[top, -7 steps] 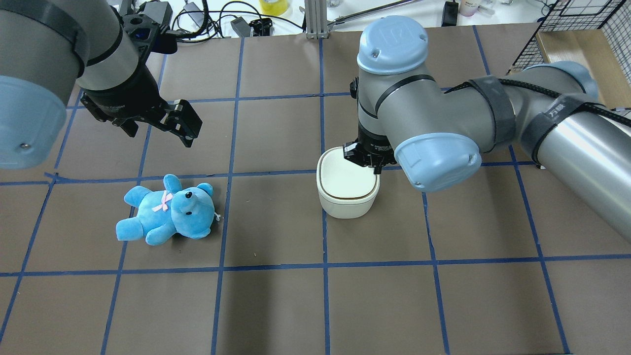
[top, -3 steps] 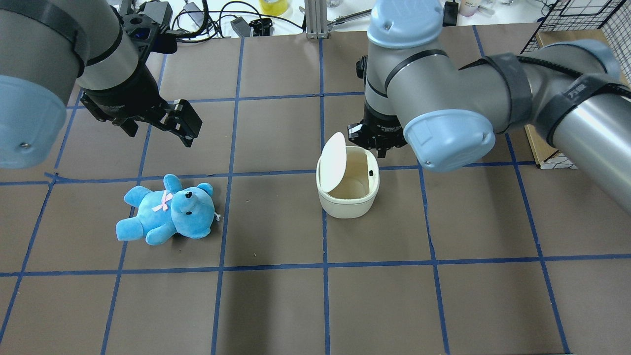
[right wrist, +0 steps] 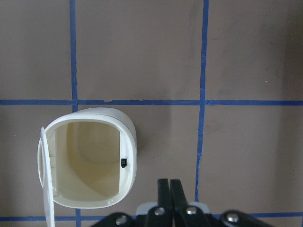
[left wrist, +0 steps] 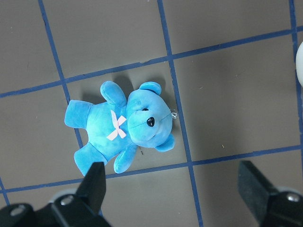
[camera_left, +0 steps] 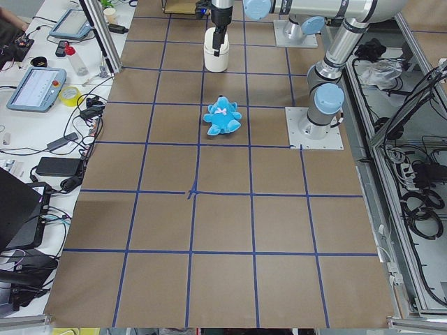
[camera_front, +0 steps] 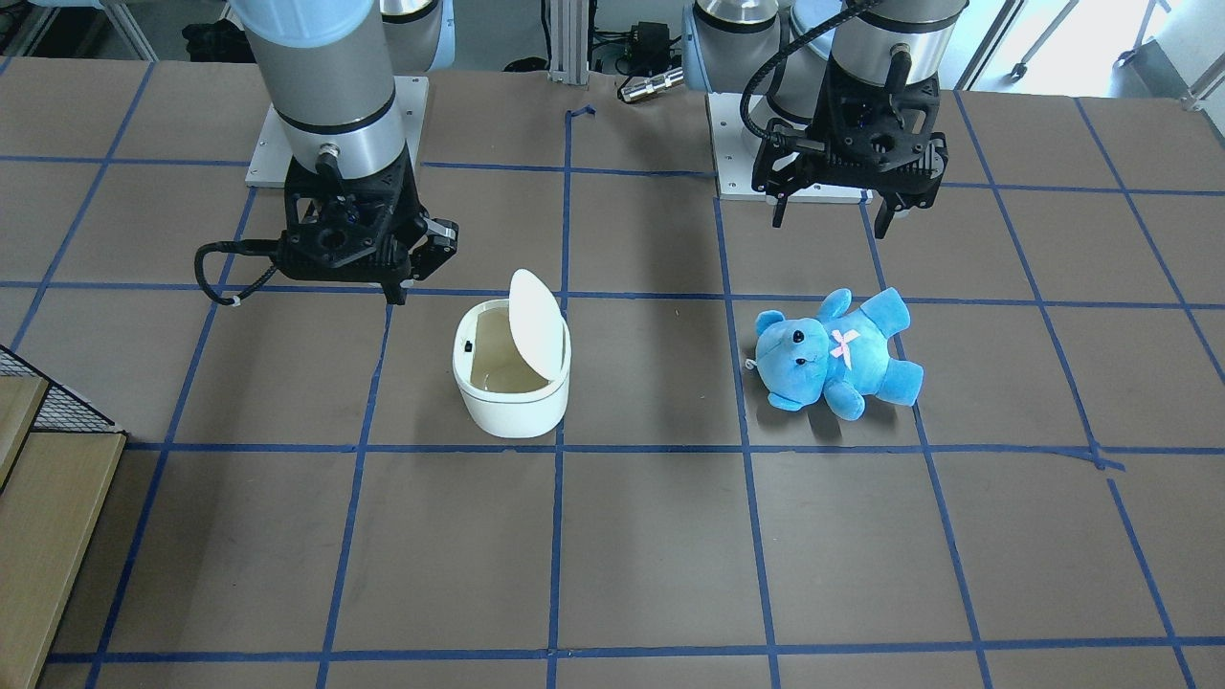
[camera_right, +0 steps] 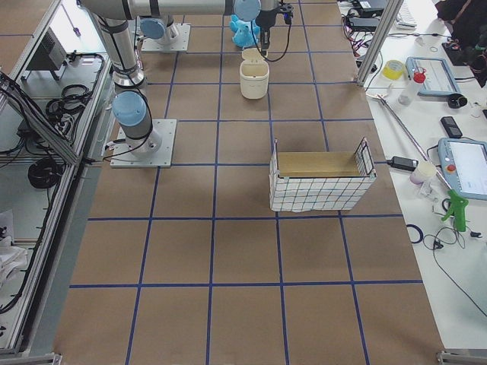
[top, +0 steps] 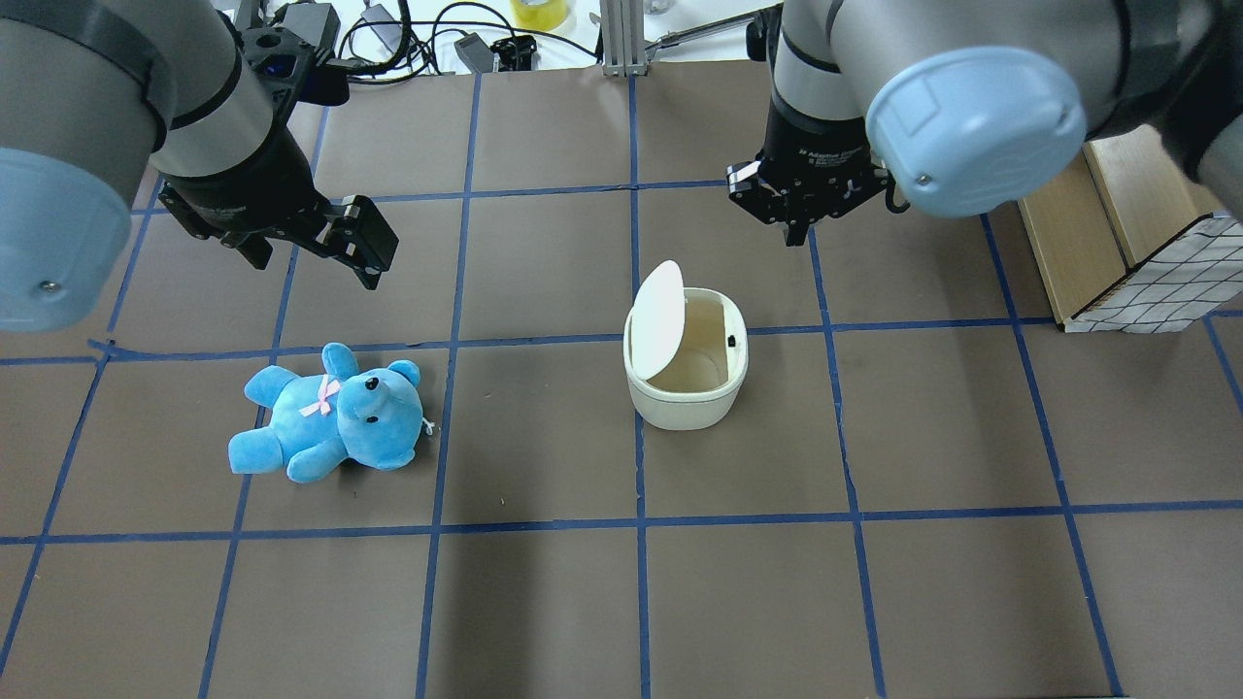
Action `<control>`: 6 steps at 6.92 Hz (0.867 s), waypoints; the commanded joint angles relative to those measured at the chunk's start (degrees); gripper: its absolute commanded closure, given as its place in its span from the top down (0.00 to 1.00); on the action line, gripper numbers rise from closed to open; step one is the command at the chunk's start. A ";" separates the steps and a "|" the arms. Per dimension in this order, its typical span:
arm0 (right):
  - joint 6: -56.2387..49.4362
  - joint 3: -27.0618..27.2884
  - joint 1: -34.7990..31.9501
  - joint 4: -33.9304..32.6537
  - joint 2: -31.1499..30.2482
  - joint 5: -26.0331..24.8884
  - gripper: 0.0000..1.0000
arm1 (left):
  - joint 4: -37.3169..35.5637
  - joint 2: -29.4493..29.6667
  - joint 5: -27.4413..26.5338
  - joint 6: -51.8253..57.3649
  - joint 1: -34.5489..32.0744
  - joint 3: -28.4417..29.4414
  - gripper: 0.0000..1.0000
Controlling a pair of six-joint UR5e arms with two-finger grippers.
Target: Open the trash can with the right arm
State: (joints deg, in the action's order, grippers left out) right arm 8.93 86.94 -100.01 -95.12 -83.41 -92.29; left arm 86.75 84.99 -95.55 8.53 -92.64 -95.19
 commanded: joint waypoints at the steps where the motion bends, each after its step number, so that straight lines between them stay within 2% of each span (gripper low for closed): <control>1: -3.55 -3.70 3.58 0.99 -0.09 1.84 0.84 | 0.00 0.00 0.01 0.00 0.00 0.00 1.00; 2: -7.49 -4.84 5.42 1.08 -0.18 2.20 1.00 | 0.00 0.00 0.02 0.00 0.00 0.00 1.00; 6: -8.49 -6.35 7.38 2.40 -0.44 3.87 1.00 | 0.00 0.00 0.02 0.00 0.00 0.00 1.00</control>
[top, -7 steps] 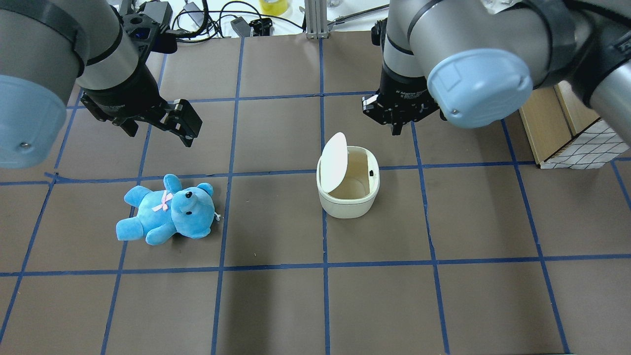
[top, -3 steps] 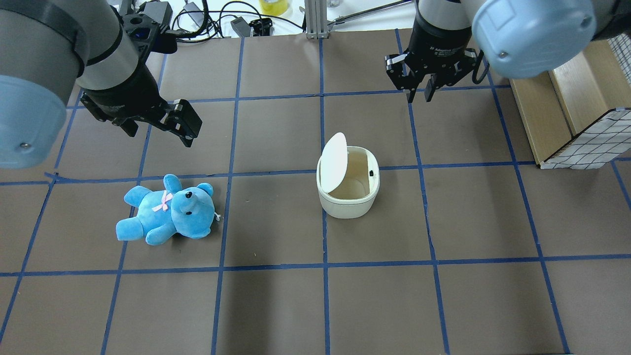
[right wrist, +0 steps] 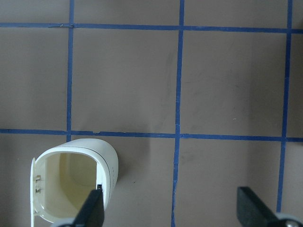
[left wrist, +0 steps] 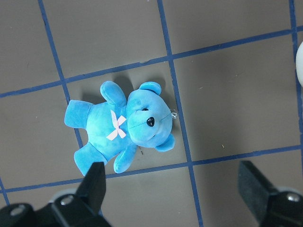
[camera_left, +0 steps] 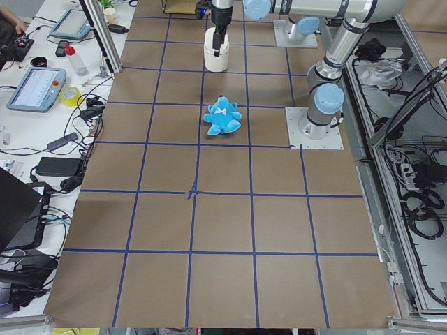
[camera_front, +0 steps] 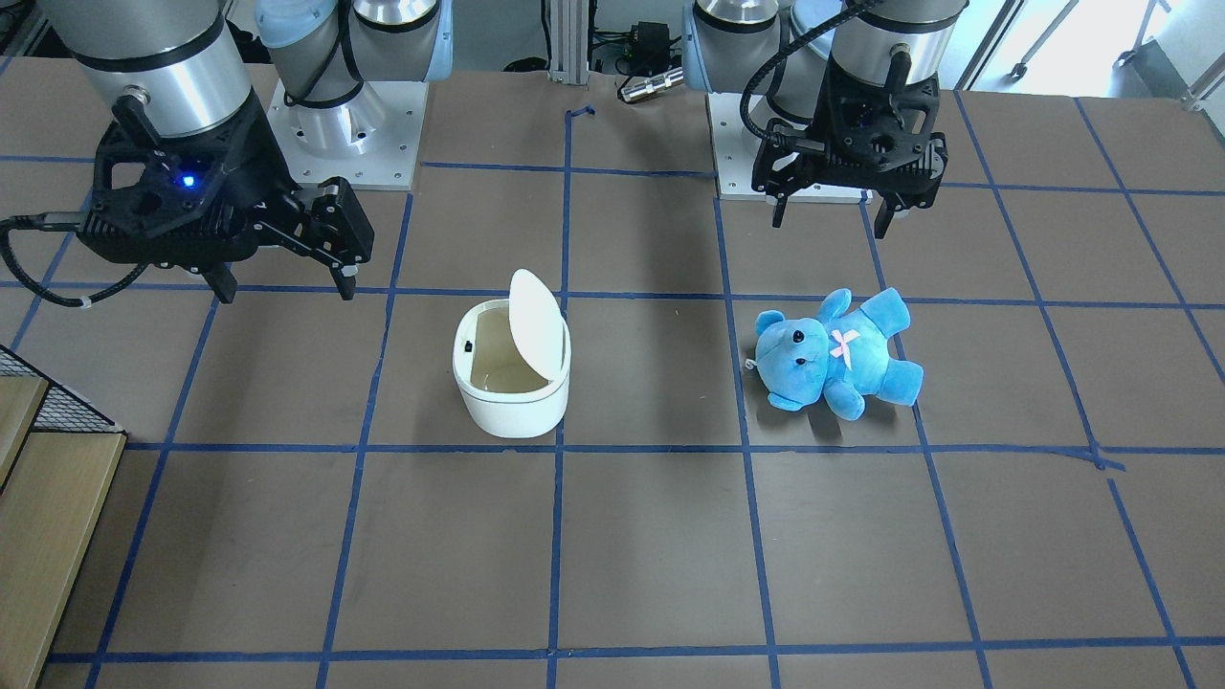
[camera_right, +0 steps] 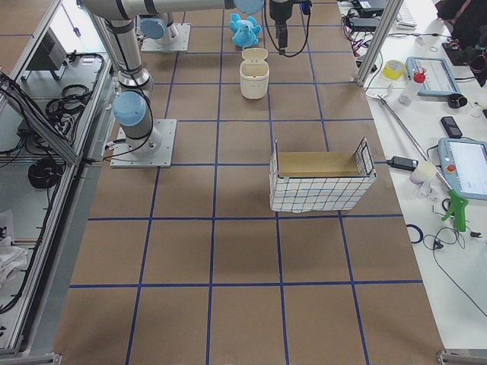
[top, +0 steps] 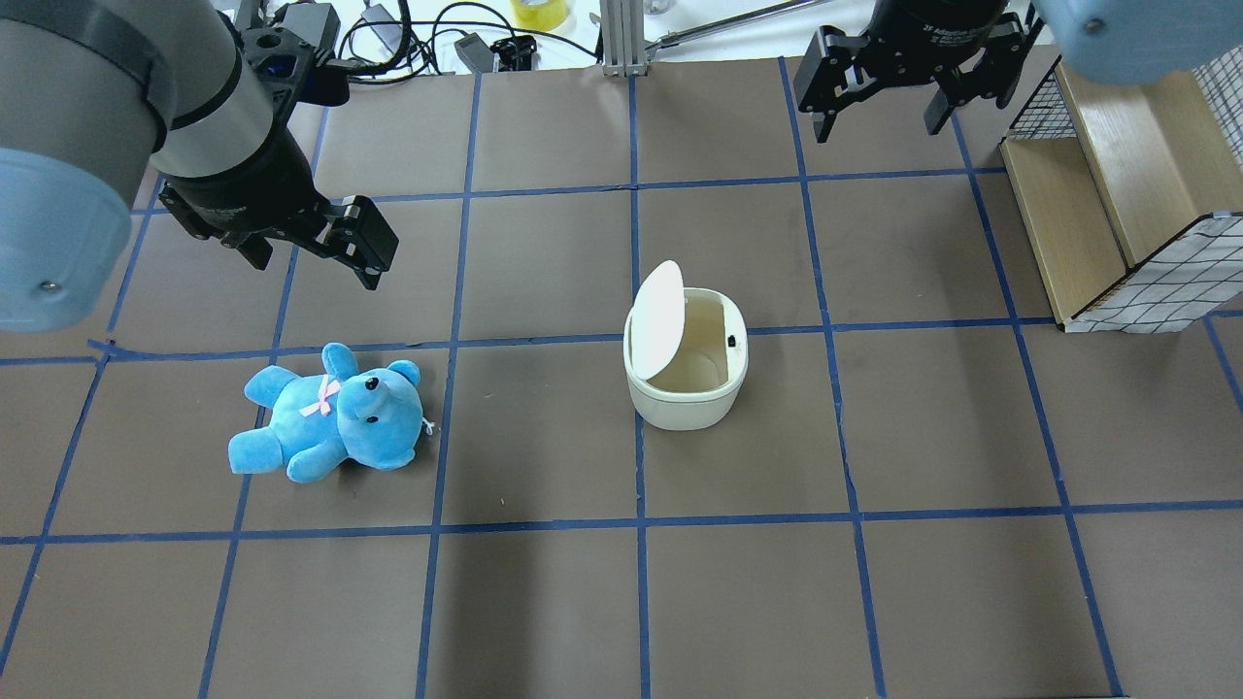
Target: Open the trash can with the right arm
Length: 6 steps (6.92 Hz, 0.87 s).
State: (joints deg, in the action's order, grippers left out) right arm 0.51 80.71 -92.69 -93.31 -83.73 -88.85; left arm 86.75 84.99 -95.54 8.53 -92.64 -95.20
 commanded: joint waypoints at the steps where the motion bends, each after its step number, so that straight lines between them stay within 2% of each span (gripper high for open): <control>1: 0.11 -0.03 -0.21 0.76 -0.21 0.52 1.00 | 0.00 0.00 0.00 0.00 0.00 0.02 1.00; 6: 0.02 0.85 -0.04 0.85 -1.09 0.78 1.00 | 0.00 0.00 0.00 0.00 0.00 0.02 1.00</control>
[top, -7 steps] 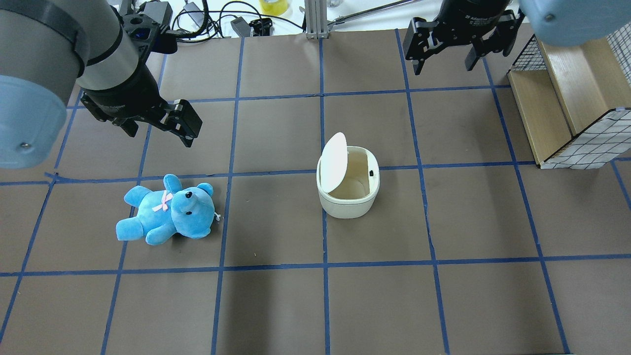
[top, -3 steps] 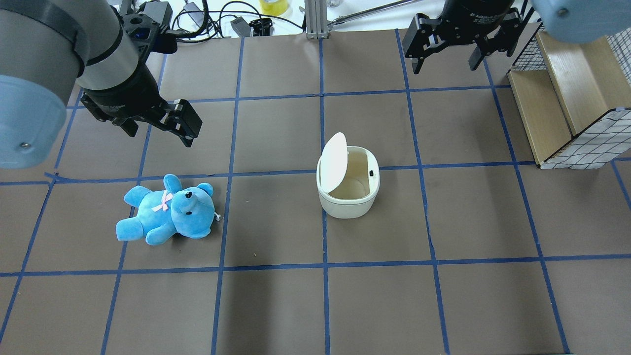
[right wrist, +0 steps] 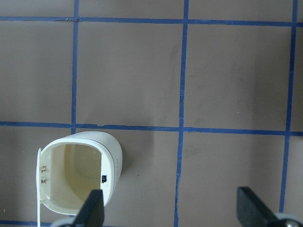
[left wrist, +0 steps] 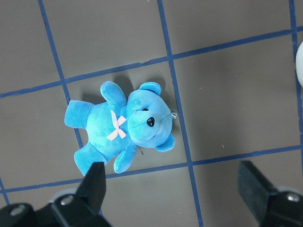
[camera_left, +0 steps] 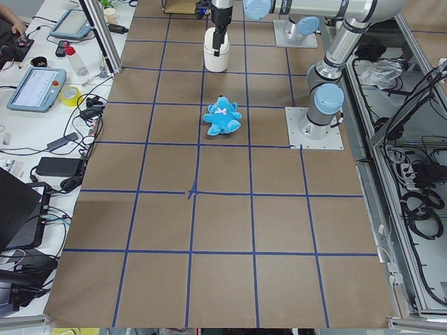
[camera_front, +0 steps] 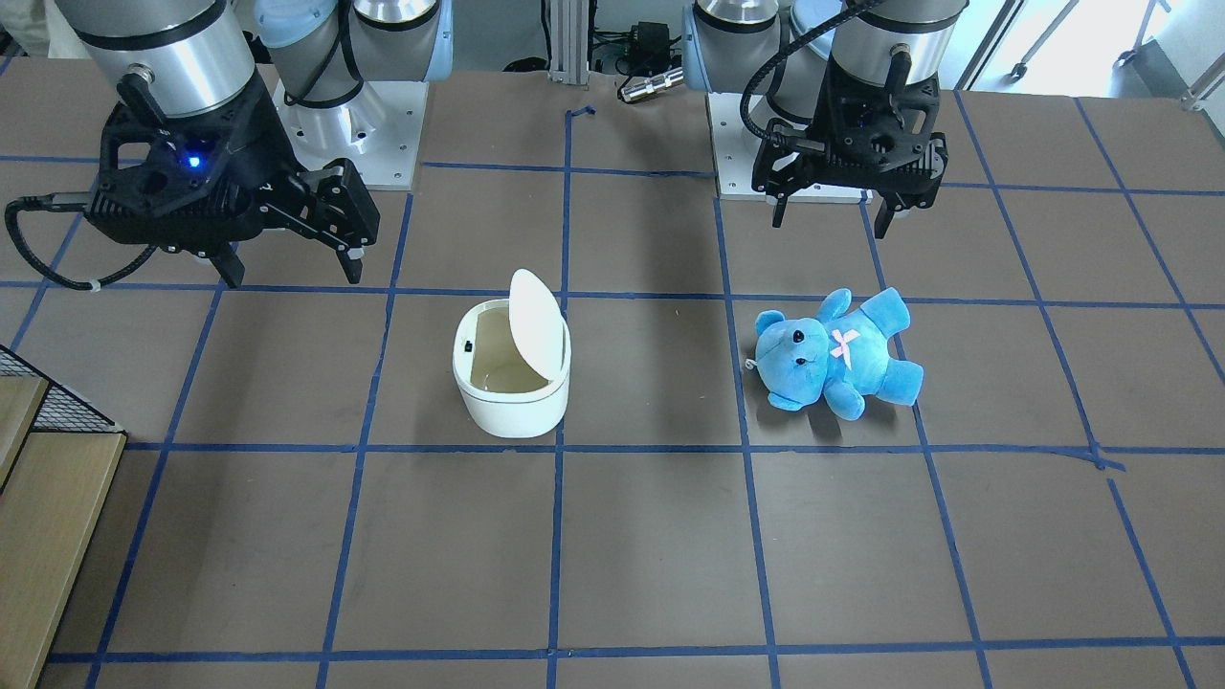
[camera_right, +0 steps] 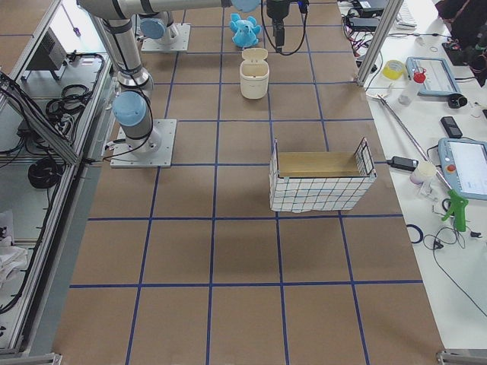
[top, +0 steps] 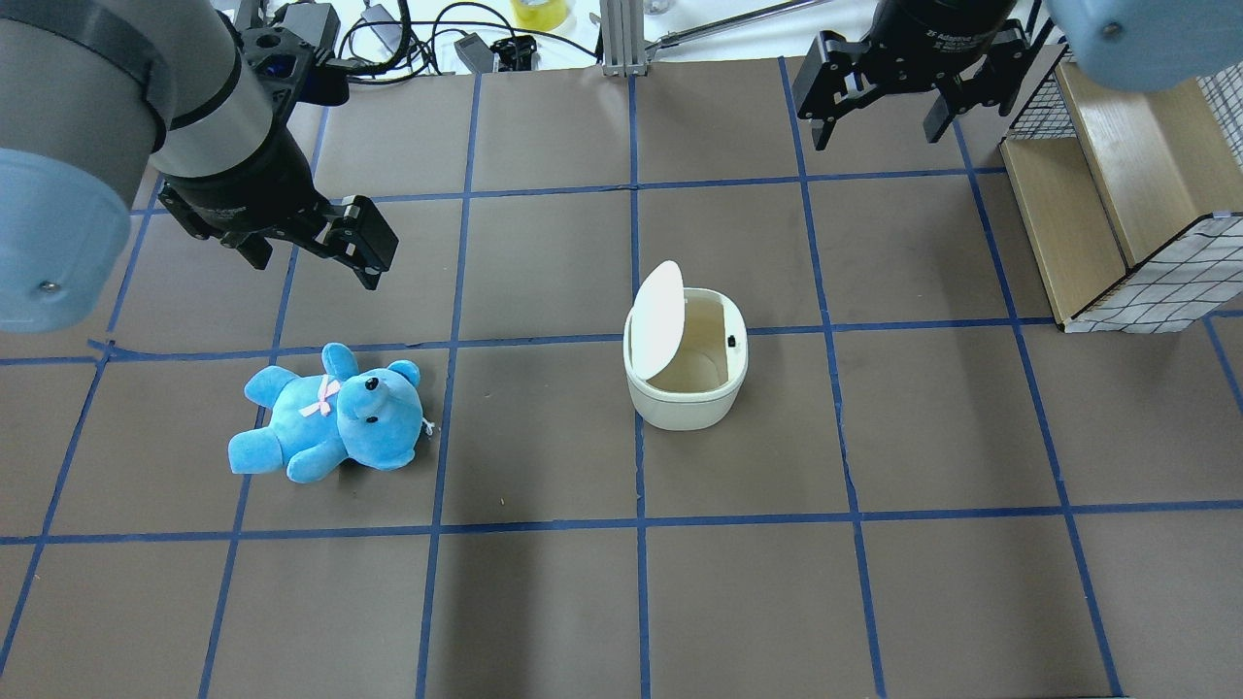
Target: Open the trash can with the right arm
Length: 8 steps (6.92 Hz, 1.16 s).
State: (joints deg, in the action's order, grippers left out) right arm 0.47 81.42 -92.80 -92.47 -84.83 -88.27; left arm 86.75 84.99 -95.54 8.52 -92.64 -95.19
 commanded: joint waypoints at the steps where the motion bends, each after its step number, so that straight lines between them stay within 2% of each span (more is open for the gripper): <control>1: -0.03 0.22 0.08 0.01 0.02 0.11 1.00 | 0.00 0.00 0.00 0.00 0.00 0.00 1.00; 8: -0.03 0.05 0.08 0.89 -0.16 0.02 1.00 | 0.00 0.00 0.00 0.00 0.00 0.00 1.00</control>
